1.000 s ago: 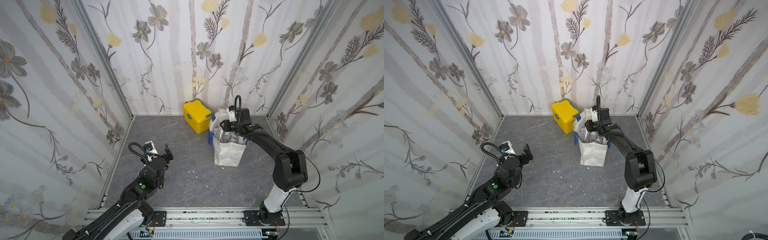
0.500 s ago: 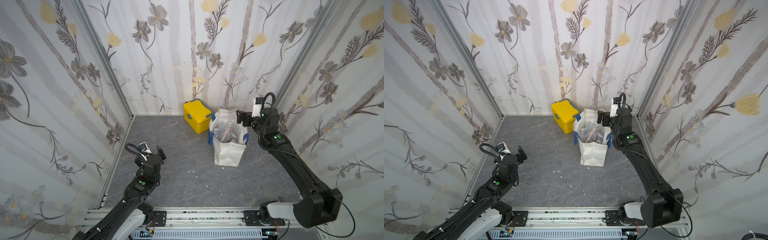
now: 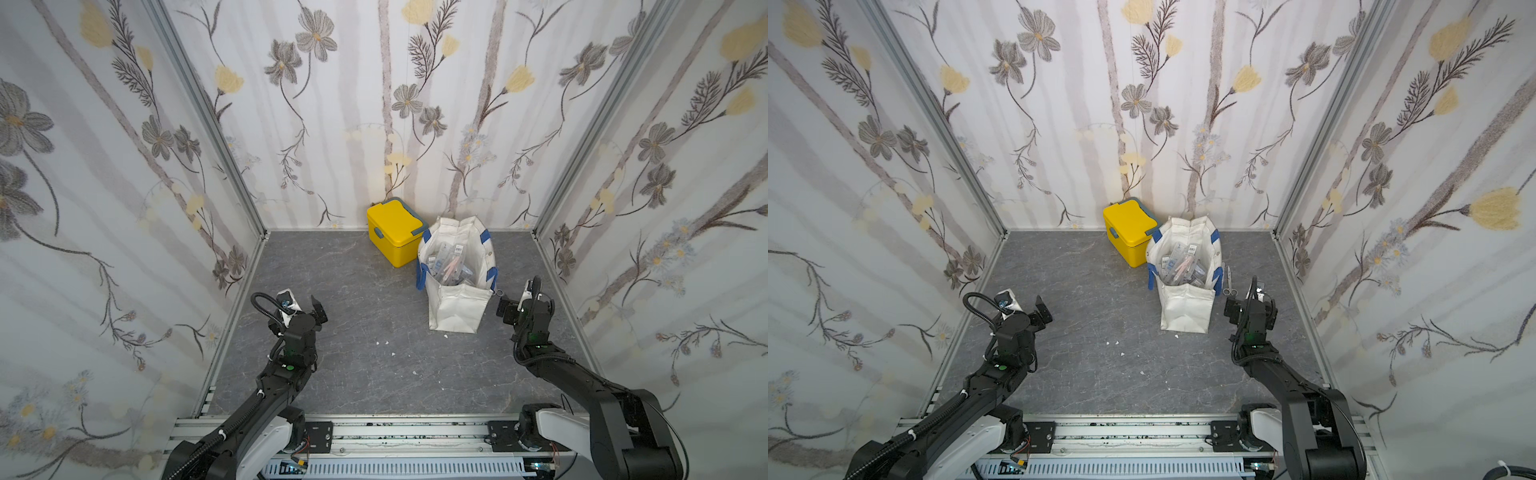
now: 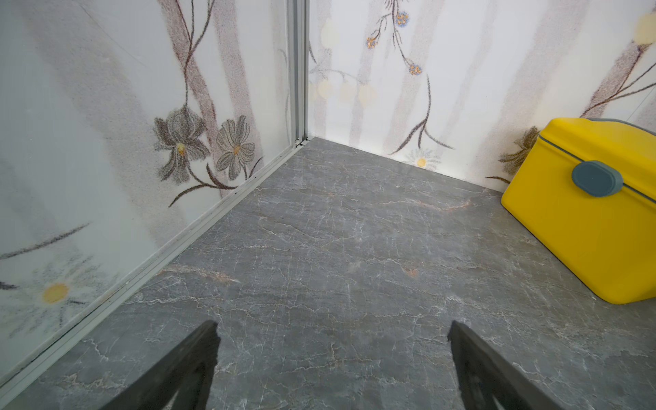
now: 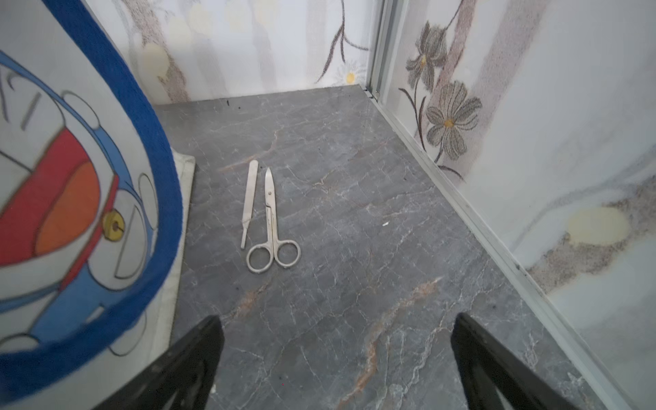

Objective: Put the compass set into the canvas bag
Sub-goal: Reset both arms

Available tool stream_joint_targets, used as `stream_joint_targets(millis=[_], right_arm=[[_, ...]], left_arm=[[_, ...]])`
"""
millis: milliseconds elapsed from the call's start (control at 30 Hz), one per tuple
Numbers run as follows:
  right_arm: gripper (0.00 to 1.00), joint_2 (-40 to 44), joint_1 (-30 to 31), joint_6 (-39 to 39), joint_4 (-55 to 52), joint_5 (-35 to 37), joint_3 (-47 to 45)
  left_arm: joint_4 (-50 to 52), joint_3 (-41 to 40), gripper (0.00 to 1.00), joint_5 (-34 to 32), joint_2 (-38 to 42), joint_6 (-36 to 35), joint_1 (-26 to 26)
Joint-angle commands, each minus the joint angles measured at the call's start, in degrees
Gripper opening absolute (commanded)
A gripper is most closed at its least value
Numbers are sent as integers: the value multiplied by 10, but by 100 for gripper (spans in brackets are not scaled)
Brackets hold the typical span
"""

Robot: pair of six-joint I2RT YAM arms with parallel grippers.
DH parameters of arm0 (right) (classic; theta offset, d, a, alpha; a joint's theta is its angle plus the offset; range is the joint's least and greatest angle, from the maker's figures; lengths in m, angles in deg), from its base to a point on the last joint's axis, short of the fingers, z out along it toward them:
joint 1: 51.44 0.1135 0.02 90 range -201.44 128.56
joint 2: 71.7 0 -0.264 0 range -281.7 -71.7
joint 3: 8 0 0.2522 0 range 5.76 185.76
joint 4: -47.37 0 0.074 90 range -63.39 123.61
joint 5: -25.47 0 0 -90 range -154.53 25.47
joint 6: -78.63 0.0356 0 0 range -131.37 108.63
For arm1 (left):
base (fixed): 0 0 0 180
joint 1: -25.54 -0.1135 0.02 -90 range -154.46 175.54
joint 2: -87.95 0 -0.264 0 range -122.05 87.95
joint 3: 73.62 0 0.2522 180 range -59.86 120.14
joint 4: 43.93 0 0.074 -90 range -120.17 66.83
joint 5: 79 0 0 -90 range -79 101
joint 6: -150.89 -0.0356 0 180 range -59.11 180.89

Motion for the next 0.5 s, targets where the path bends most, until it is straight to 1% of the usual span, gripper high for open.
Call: stream_joint_targets(millis=[0, 33, 67, 100, 133, 200, 300, 367, 433, 467], right_arm=[[99, -36, -2, -9, 213, -6, -31], [100, -56, -2, -10, 258, -11, -42], [99, -68, -2, -13, 280, -13, -45], [100, -67, -2, -19, 280, -27, -43], [99, -75, -4, -23, 301, -24, -46], [99, -109, -15, -16, 343, -38, -52], [100, -185, -19, -28, 499, -72, -89], [100, -153, -21, -21, 414, -72, -74], [99, -176, -24, -19, 444, -63, -67], [99, -175, -23, -18, 428, -59, -63]], left_arm=[[-137, -31, 100, 18, -11, -35, -8], [-167, -41, 100, 20, -21, -40, -12], [-189, -48, 100, 23, -31, -43, -16], [-209, -51, 100, 28, -47, -44, -21], [-231, -54, 100, 32, -66, -45, -25], [-277, -55, 100, 34, -109, -44, -33], [-371, -59, 100, 42, -192, -52, -46], [-391, -43, 100, 47, -226, -60, -51], [-452, -42, 100, 56, -268, -79, -58], [-444, -30, 100, 44, -277, -86, -58]])
